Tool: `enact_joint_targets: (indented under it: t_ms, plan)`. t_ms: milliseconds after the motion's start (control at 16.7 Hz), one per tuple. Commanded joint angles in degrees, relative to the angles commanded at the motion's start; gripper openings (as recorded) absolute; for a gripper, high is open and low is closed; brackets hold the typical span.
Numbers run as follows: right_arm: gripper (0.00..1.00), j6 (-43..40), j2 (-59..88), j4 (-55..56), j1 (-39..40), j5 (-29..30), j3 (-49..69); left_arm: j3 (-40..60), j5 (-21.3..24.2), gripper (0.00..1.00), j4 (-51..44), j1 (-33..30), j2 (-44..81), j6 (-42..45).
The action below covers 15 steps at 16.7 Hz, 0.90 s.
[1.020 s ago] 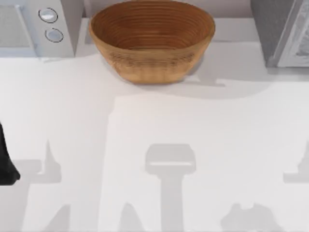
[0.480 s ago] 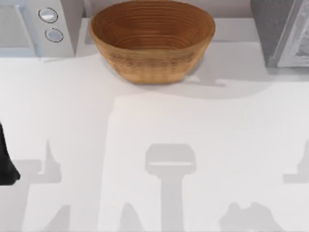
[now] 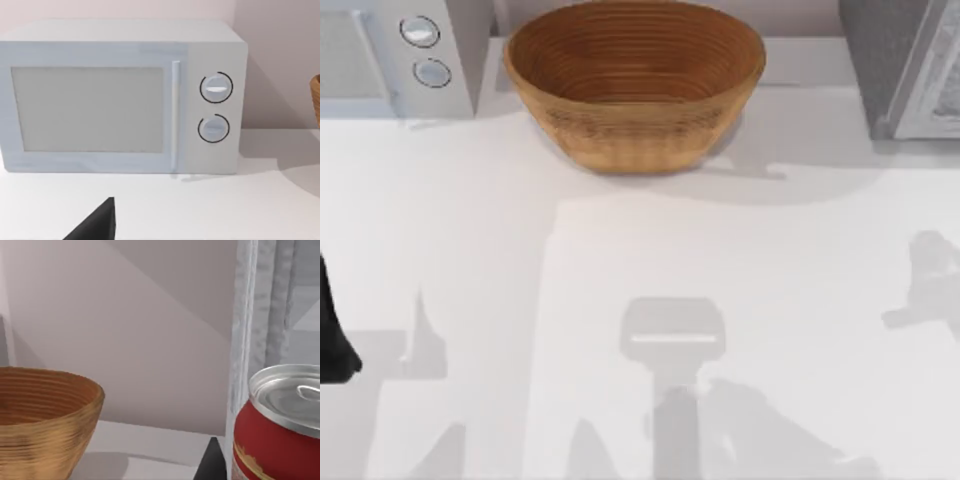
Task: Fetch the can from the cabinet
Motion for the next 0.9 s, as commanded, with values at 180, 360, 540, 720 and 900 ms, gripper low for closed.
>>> enact_joint_targets:
  t_ms: [180,360,540,720,900]
  plan:
    - [0.0,0.8,20.4,13.1,-3.5,-9.8,5.9,0.0,0.0,1.0,0.0,0.0,0.0,0.0]
    - [0.0,1.3,42.1,26.7,-7.8,-20.3,12.1,0.0,0.0,1.0,0.0,0.0,0.0,0.0]
    - [0.0,1.5,62.4,40.1,-12.8,-30.9,18.2,0.0,0.0,1.0,0.0,0.0,0.0,0.0]
    - [0.0,1.6,79.4,51.9,-18.0,-40.8,24.0,0.0,0.0,1.0,0.0,0.0,0.0,0.0]
    - [0.0,1.5,91.5,60.8,-22.4,-48.6,28.5,0.0,0.0,1.0,0.0,0.0,0.0,0.0]
